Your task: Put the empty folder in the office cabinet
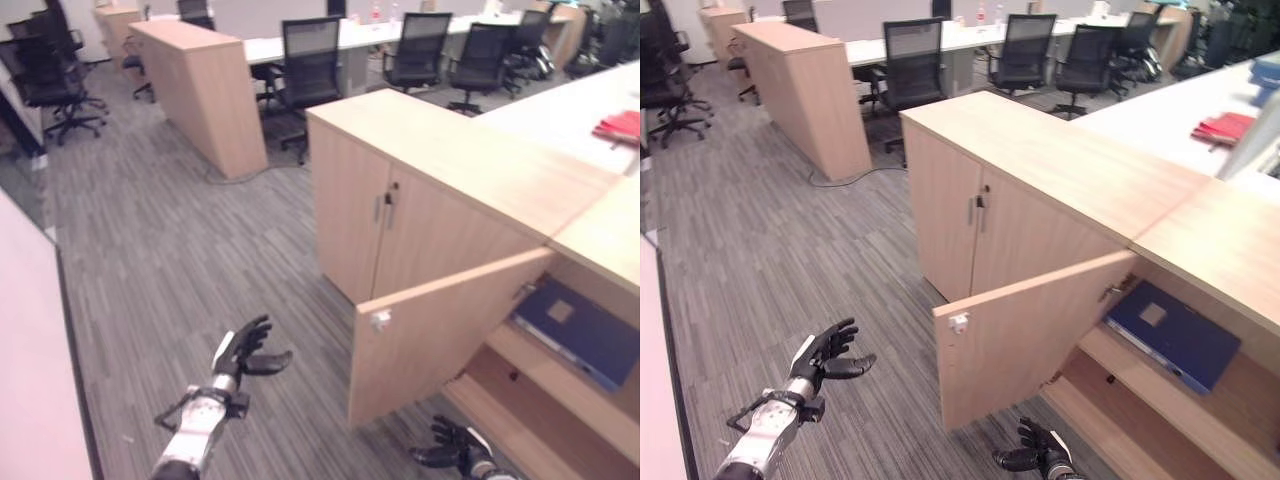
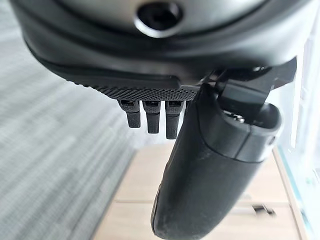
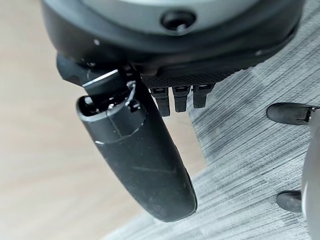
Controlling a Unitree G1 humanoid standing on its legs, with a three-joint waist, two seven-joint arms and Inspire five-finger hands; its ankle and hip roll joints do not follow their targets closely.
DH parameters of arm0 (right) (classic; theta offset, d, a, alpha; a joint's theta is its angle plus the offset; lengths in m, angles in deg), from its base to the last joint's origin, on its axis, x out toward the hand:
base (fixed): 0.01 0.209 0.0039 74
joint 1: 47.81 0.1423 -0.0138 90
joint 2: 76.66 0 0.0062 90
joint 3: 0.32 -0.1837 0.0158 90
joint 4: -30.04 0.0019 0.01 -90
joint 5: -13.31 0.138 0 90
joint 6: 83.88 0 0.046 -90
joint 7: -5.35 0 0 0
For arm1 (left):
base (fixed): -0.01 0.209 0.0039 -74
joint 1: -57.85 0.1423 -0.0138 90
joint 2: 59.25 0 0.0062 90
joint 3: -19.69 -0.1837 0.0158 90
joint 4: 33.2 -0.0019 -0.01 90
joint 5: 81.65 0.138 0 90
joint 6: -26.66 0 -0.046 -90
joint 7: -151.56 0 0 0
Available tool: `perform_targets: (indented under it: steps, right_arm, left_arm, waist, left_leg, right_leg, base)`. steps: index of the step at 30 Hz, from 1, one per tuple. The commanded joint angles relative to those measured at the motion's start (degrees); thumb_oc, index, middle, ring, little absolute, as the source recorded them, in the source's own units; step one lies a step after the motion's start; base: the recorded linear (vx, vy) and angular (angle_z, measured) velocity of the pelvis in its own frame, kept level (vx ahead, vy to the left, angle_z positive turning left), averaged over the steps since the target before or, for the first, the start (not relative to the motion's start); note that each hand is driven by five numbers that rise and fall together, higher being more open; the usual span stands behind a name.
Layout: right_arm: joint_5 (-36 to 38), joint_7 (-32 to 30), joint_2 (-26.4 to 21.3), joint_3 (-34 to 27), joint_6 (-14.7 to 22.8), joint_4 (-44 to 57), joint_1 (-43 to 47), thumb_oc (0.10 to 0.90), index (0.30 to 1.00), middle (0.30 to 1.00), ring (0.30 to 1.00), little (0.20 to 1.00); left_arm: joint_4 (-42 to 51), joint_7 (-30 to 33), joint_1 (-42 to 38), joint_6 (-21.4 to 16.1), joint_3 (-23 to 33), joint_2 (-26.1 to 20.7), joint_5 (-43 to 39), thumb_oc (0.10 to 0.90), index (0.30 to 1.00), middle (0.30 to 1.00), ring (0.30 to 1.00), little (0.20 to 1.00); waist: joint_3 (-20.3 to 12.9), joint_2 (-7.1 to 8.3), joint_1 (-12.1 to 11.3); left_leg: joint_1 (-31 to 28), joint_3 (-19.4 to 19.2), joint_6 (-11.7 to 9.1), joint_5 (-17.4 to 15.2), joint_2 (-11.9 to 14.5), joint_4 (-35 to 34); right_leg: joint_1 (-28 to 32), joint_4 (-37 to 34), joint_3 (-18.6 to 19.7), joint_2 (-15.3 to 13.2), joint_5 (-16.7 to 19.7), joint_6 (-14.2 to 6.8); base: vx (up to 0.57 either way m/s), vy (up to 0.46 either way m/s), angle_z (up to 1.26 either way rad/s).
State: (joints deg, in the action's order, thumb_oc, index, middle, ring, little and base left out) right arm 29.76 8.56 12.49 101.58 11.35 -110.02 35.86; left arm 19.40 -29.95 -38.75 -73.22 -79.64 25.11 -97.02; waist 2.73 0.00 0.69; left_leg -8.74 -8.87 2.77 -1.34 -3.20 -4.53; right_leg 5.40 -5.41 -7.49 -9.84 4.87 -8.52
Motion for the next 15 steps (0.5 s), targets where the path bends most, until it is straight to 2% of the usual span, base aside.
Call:
perform_targets:
  steps: [1, 8, 11, 13, 15]
  right_arm:
    - [0.0, 0.0, -3.5, 0.8, 3.0, 3.1, 3.6, 0.800, 0.900, 0.900, 0.900, 0.900]
    - [-0.6, -0.3, -3.7, 2.7, 3.1, 4.2, 4.0, 0.800, 0.900, 0.900, 0.900, 0.900]
    - [-0.6, -0.3, -3.7, 2.9, 3.1, 4.3, 4.2, 0.800, 0.900, 0.900, 0.900, 0.900]
    - [-1.0, -0.2, -3.6, 4.7, 3.0, 4.4, 5.6, 0.800, 0.900, 0.900, 0.900, 0.900]
    - [-1.1, -0.2, -3.7, 5.1, 2.9, 4.3, 6.0, 0.800, 0.900, 0.900, 0.900, 0.900]
  left_arm:
    - [-3.0, 2.1, -7.7, -3.9, -0.8, -1.1, -1.4, 0.800, 0.900, 0.900, 0.900, 0.900]
    - [-3.3, 3.0, -16.9, -3.9, -6.4, 0.3, 0.4, 0.800, 0.900, 0.900, 0.900, 0.900]
    - [-3.7, 3.1, -17.9, -3.9, -7.0, 0.6, 0.6, 0.800, 0.900, 0.900, 0.900, 0.900]
    - [-8.4, 3.3, -21.6, -3.7, -9.0, 2.9, 0.7, 0.800, 0.900, 0.900, 0.900, 0.900]
    - [-9.8, 3.4, -22.4, -3.6, -9.3, 3.5, 0.3, 0.800, 0.900, 0.900, 0.900, 0.900]
  waist:
    - [-0.5, -0.14, -0.1]
    - [-0.6, -1.13, 2.7]
    - [-0.6, -1.27, 2.9]
    - [-0.3, -2.01, 4.8]
    - [-0.2, -2.17, 5.3]
  left_leg:
    - [1.9, 2.8, -6.9, -0.8, 6.6, -0.5]
    - [1.5, 1.5, -7.5, -0.4, 7.3, -0.5]
    - [1.5, 1.3, -7.6, -0.3, 7.3, -0.5]
    - [1.1, -0.3, -7.9, 0.0, 8.0, -0.5]
    - [1.0, -0.8, -7.9, 0.0, 8.2, -0.5]
  right_leg:
    - [2.9, 1.8, -0.5, 1.3, -6.4, -1.0]
    - [2.7, 1.5, 0.7, 1.6, -6.2, -0.7]
    - [2.7, 1.4, 0.9, 1.7, -6.2, -0.7]
    - [2.1, 1.4, 2.1, 2.0, -5.9, -0.9]
    - [1.9, 1.4, 2.7, 2.1, -5.8, -0.9]
  base:
    - [-0.02, -0.025, -0.13]
    - [-0.03, -0.030, -0.13]
    - [-0.01, -0.013, -0.04]
    - [-0.03, -0.044, -0.01]
    - [-0.01, -0.025, -0.09]
